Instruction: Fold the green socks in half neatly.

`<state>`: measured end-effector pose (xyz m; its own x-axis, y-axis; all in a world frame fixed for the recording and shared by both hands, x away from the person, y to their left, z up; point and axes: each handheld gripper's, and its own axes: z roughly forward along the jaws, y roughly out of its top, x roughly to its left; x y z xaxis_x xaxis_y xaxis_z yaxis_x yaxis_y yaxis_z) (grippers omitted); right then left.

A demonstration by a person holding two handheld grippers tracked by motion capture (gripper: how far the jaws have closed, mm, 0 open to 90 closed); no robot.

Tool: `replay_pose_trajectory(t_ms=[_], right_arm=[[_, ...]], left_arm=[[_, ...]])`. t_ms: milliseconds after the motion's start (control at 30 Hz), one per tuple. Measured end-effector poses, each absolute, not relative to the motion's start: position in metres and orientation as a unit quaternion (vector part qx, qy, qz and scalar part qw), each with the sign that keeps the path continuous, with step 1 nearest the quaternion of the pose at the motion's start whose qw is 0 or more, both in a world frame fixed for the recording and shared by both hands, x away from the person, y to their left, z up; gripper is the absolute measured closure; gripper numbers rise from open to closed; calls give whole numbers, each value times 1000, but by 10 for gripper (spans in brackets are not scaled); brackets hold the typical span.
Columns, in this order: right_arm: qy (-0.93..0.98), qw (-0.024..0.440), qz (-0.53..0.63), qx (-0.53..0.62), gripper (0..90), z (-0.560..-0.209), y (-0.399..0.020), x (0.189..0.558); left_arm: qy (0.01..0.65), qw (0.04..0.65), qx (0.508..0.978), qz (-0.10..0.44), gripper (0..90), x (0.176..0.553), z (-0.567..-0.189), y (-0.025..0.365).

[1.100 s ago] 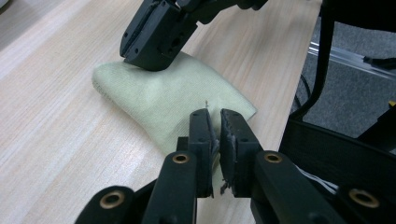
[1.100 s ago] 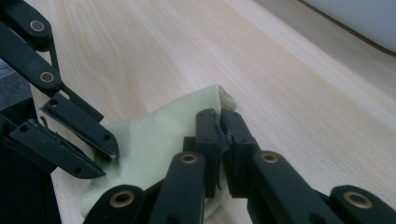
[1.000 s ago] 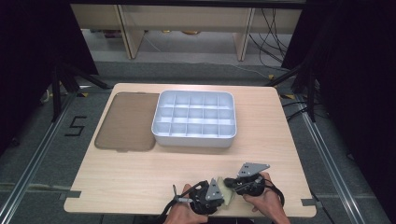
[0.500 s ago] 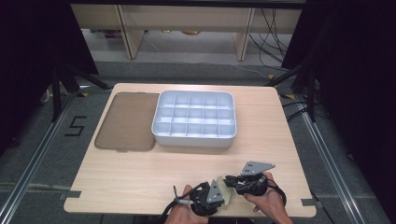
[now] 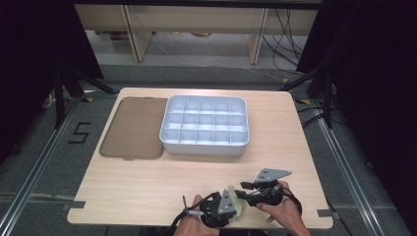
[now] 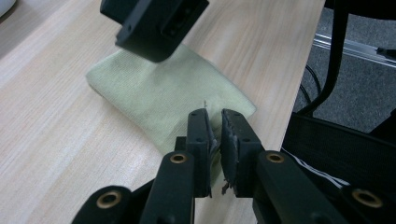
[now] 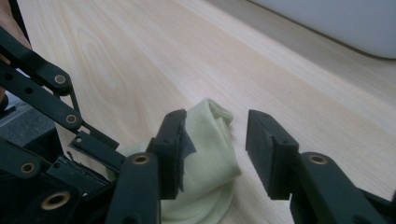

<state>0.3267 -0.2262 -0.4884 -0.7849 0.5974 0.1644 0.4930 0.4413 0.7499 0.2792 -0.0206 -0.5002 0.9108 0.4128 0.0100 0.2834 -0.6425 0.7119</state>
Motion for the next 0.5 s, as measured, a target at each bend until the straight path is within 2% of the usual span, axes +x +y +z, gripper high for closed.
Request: replay_pose_trajectory(t_ms=[33, 100, 500], right_arm=[[846, 44, 416, 329, 559, -490, -223, 326], [849, 49, 412, 327, 551, -491, -222, 326], [854, 11, 393, 341, 465, -502, -218, 335]], left_arm=[[192, 375, 903, 86, 809, 279, -500, -21], [195, 376, 902, 86, 808, 279, -500, -21], [180, 369, 907, 95, 799, 279, -500, -20]])
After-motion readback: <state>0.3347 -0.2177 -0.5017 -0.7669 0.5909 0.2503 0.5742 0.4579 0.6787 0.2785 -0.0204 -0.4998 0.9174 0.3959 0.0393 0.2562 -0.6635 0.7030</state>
